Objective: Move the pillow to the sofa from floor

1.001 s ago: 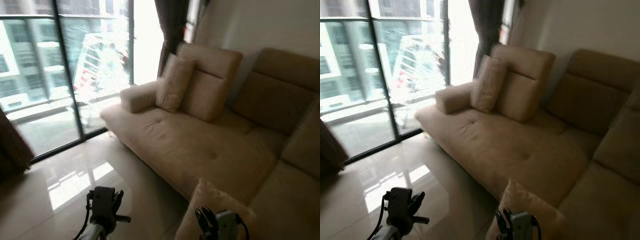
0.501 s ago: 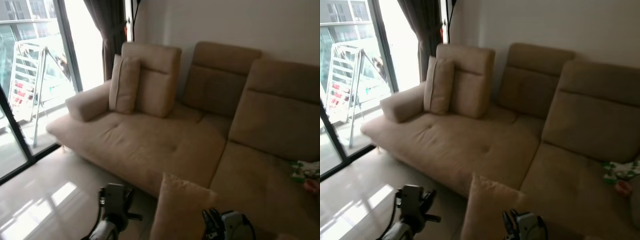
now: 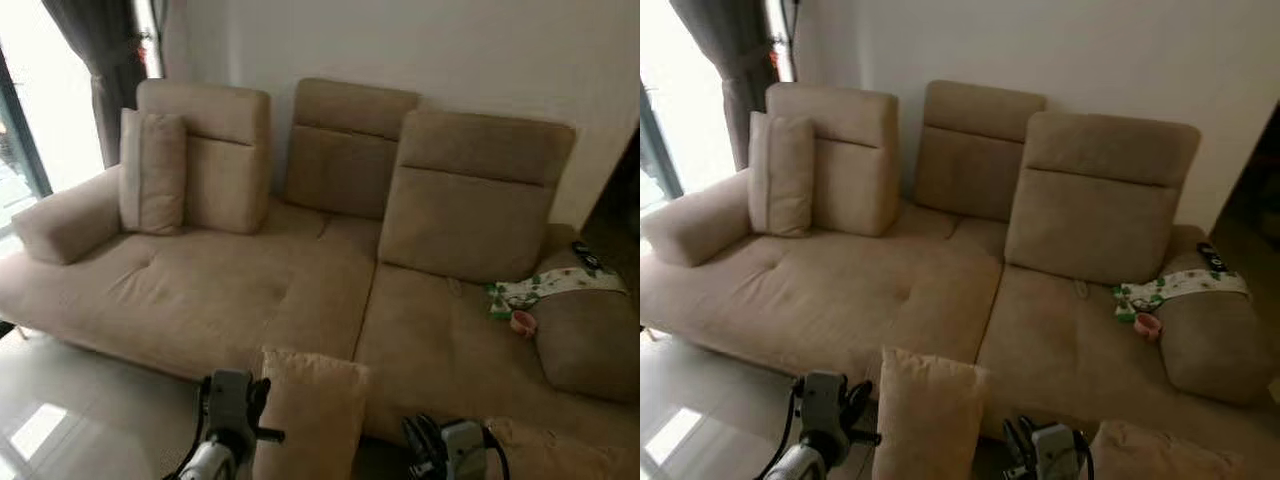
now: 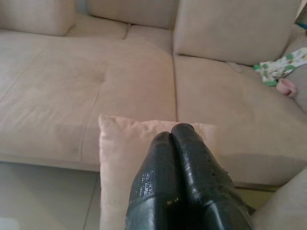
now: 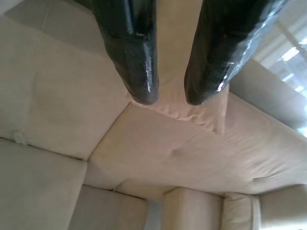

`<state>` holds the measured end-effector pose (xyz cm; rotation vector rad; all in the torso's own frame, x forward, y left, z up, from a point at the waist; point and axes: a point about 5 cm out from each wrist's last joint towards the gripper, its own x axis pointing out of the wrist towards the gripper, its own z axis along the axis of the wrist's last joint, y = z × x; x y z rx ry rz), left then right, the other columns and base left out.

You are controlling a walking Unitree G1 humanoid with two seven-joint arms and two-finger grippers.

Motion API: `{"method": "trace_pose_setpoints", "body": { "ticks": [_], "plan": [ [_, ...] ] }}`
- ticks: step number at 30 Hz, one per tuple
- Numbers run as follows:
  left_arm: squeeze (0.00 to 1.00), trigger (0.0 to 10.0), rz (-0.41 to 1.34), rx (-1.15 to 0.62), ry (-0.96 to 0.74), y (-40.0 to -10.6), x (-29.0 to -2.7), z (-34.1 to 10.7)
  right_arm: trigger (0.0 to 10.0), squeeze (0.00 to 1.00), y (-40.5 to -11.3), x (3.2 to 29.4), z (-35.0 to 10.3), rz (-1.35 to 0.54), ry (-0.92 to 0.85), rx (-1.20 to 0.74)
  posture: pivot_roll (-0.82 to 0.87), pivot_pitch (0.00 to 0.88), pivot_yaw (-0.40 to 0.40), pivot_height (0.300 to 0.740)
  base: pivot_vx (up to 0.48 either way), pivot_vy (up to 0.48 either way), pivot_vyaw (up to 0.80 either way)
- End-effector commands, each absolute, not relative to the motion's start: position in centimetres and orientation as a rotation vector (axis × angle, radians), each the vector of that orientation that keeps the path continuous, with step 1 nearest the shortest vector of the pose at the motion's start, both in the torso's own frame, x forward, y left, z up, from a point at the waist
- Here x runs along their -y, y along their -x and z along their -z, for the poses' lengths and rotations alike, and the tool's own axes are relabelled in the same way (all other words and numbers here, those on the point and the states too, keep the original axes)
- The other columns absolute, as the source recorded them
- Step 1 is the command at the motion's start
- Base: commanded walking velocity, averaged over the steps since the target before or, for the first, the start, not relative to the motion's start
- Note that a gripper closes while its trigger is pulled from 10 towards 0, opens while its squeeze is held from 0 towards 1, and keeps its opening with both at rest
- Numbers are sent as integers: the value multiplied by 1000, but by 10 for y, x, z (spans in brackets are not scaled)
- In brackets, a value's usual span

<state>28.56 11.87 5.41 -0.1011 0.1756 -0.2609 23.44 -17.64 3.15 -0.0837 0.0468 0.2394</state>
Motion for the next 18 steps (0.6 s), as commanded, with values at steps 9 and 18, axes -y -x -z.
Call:
{"method": "trace_pose_setpoints", "body": {
  "ticks": [9, 18],
  "plan": [
    [0, 10000, 314, -96, 227, -284, -115, -65, 10000, 0, -241, 174, -64, -214, 229, 154, 41, 0, -6, 740, 0, 0, 0],
    [0, 10000, 340, -60, 244, -281, -110, -70, 10000, 0, -239, 186, -68, -133, 289, 174, 43, 0, -13, 740, 0, 0, 0]
  ]
}}
